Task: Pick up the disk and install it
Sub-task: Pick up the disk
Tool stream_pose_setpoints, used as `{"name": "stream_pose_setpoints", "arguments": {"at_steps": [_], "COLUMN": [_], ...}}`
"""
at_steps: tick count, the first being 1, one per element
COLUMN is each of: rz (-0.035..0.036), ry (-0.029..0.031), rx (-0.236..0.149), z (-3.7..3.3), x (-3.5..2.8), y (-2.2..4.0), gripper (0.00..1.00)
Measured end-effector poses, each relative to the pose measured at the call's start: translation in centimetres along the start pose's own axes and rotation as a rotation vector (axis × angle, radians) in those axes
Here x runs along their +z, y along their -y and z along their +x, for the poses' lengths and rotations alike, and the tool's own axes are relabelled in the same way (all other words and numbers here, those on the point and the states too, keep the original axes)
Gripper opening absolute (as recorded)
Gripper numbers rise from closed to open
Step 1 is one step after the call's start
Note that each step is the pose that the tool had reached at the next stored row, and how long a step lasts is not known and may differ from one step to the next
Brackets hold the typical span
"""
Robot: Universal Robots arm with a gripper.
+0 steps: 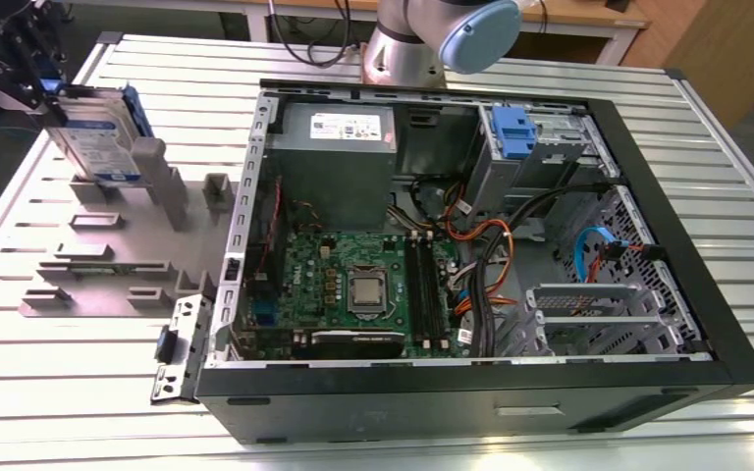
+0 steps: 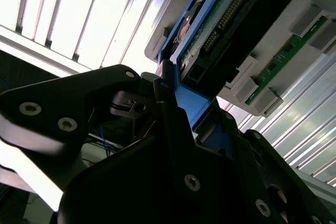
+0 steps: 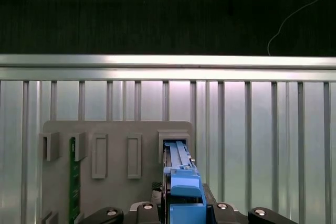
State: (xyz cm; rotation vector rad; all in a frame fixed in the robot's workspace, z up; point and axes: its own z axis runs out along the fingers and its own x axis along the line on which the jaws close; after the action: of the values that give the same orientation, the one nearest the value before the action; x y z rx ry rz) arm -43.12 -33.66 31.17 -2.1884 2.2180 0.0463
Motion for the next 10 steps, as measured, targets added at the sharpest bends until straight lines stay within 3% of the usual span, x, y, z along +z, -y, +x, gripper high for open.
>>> {"name": "stream_pose_setpoints", "arguments": {"at_steps": [10], "rz": [-0.0001], "ry": [-0.0001], "rx": [0.000], "z": [-0.01], "x": [-0.36], "y": [0.00], "gripper": [0.37]}}
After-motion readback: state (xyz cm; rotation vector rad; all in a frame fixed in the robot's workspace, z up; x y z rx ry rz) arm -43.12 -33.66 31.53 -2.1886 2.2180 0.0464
